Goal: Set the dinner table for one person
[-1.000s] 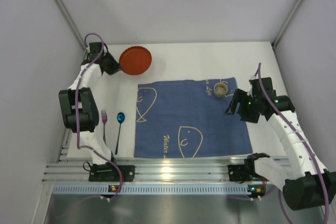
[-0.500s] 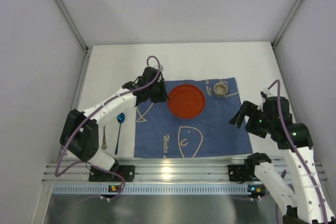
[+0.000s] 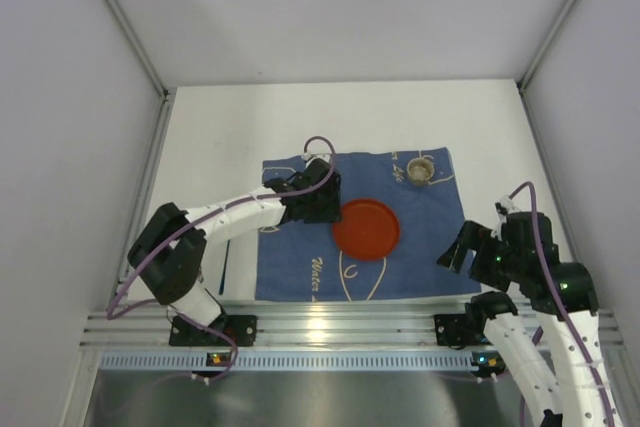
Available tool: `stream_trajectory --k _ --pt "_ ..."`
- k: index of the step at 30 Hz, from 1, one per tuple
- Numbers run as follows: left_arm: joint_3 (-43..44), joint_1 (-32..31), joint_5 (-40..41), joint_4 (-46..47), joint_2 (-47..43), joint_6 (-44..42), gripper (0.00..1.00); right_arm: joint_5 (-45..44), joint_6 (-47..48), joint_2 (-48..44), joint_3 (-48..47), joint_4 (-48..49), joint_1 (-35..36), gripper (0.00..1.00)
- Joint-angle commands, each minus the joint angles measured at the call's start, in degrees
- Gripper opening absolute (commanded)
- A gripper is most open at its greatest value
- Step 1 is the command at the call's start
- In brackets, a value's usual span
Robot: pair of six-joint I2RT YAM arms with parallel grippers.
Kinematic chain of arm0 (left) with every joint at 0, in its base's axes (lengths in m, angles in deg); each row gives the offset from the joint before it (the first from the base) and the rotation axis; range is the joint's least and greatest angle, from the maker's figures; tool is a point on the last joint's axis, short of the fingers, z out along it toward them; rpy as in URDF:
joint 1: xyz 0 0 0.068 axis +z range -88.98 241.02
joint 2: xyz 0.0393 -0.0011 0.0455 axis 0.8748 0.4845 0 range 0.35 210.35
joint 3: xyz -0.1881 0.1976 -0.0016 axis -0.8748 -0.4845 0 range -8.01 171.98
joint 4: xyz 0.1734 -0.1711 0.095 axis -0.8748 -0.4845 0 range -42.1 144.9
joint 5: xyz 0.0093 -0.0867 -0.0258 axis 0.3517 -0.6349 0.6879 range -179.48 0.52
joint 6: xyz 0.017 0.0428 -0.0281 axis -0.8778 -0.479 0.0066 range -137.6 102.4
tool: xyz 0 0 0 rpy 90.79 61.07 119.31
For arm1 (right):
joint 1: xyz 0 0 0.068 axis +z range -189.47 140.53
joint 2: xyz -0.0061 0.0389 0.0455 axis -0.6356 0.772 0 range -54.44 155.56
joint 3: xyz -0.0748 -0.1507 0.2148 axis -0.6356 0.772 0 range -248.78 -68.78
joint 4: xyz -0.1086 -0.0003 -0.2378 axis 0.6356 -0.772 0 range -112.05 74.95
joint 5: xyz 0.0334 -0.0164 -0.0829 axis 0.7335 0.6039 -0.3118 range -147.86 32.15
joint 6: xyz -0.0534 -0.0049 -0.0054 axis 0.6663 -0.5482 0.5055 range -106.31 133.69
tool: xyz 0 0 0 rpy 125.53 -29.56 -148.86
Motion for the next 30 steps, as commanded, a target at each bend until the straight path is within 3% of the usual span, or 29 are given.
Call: stream_trajectory --k 1,3,7,8,9,11,12,15,22,27,29,30 --pt "0.1 0.2 5.5 -0.3 -2.7 1.7 0.63 0.6 0.8 -0.8 -2.2 -2.6 0.2 0.89" --pt "0.2 0.2 7.2 -1.8 -6.1 1.7 0.84 0.2 1.1 -1.1 -2.4 -3.1 0.2 0.89" --pt "2.5 0.4 15.7 -11.9 -13.6 2.9 0.86 0.8 1.2 -2.3 -2.3 -4.0 0.2 0.89" --pt "2.4 0.9 18.6 -19.2 -15.5 6.4 0.85 0.9 1.1 -2.7 -2.3 -4.0 0.2 0.89" --pt "1.8 4.5 21.7 -22.4 -19.6 8.7 0.82 1.0 1.0 -2.9 -2.1 -4.0 0.2 0.89" --pt "-3.2 11.0 18.1 -26.9 -24.2 11.1 0.77 1.2 0.7 -3.6 -1.4 -3.5 0.2 0.91" --pt "-5.3 18.2 17.3 -27.3 -29.0 10.6 0.77 1.4 0.6 -3.6 -0.6 -3.4 0.2 0.90" --pt "-11.6 29.1 15.2 -28.4 -35.2 7.1 0.74 2.2 0.4 -3.4 1.2 -1.7 0.2 0.90" --pt "-14.5 39.3 2.3 -26.3 -27.3 7.4 0.70 3.6 0.3 0.6 2.0 3.3 0.2 0.90" --pt "-18.3 43.2 0.7 -23.5 -26.4 7.9 0.68 2.8 1.5 3.2 0.9 4.6 0.3 0.90" --pt "-22.4 45.4 -3.9 -19.3 -26.7 7.3 0.68 2.8 1.8 4.1 1.2 5.2 0.2 0.90" --pt "-24.2 49.9 -6.0 -17.7 -26.7 7.0 0.68 2.9 1.9 4.3 1.4 5.6 0.2 0.90"
